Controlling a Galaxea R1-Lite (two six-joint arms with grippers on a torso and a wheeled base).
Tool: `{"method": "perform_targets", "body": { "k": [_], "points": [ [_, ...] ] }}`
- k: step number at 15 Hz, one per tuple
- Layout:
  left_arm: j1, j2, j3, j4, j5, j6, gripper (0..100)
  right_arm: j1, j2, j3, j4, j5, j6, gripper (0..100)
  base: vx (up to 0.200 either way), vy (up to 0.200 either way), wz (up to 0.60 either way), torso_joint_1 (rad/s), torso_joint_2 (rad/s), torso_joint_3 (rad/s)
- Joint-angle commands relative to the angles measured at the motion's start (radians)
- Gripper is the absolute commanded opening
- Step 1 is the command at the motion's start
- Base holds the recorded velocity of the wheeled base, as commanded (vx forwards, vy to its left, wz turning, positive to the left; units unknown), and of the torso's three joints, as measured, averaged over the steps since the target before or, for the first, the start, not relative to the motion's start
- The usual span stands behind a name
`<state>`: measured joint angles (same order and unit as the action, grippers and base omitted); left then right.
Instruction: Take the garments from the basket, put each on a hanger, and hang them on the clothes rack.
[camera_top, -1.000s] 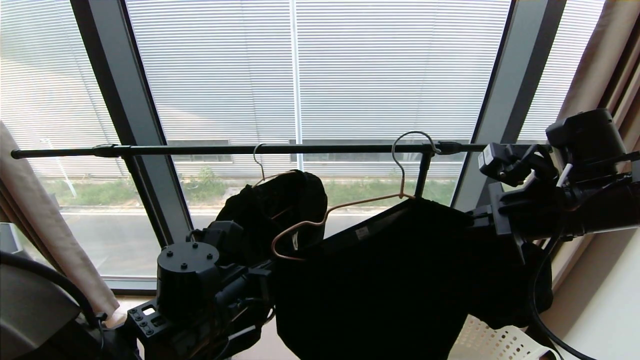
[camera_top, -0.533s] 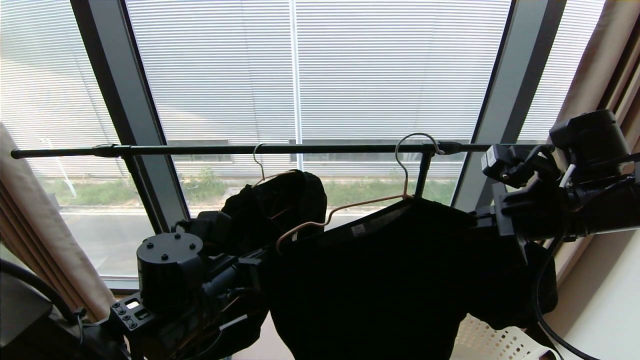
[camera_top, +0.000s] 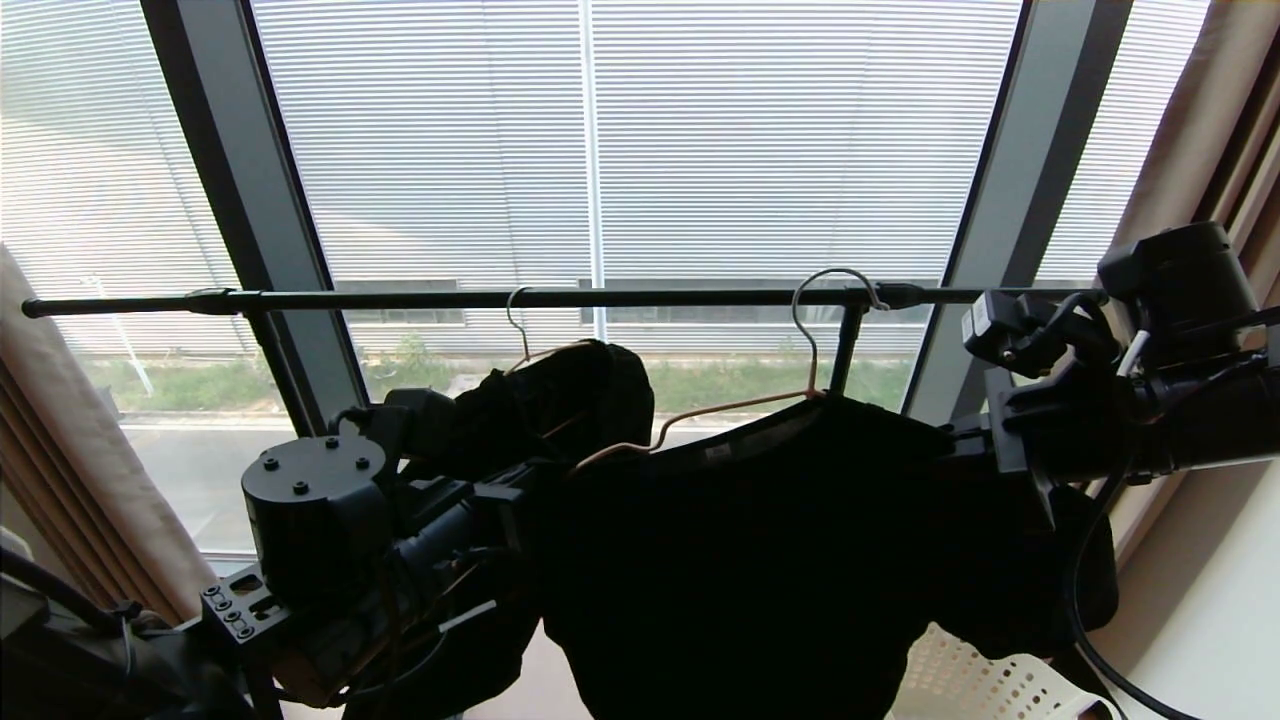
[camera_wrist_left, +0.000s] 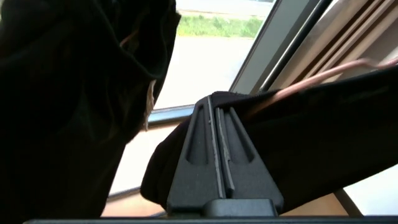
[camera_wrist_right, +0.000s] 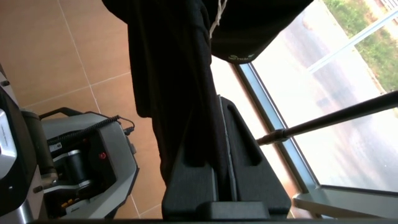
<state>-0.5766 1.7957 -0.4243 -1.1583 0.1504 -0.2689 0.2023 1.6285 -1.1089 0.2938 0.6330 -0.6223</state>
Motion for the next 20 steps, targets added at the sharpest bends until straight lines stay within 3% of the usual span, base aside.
{"method": "perform_targets", "body": {
  "k": [1,4,12,16,18,20],
  "points": [
    [-0.002,-0.035,-0.011,0.003,-0.002,0.023,0,0.0,0.008,0.0,-0.001,-0.003,-0.002,0,0.0,0.0,0.0,0.0,0.0,0.0],
    [-0.005,-0.053,-0.048,0.034,-0.002,0.047,0,0.0,0.011,0.0,-0.001,-0.035,-0.005,0,0.0,0.0,0.0,0.0,0.0,0.0],
    [-0.049,-0.076,-0.186,0.183,0.0,0.079,0,0.009,0.019,0.027,-0.062,-0.024,-0.002,0,0.0,0.0,0.0,0.0,0.0,0.0],
    [-0.052,-0.062,-0.26,0.253,0.0,0.085,0,0.009,-0.012,0.046,-0.074,0.06,-0.004,0,0.0,0.0,0.0,0.0,0.0,0.0],
    [-0.101,-0.068,-0.294,0.298,0.008,0.1,0,0.011,0.007,0.049,-0.099,0.053,0.0,0,0.0,0.0,0.0,0.0,0.0,0.0],
    [-0.147,-0.09,-0.334,0.361,0.043,0.105,0,0.009,0.048,0.061,-0.168,-0.032,0.01,0,0.0,0.0,0.0,0.0,0.0,0.0]
  ]
}}
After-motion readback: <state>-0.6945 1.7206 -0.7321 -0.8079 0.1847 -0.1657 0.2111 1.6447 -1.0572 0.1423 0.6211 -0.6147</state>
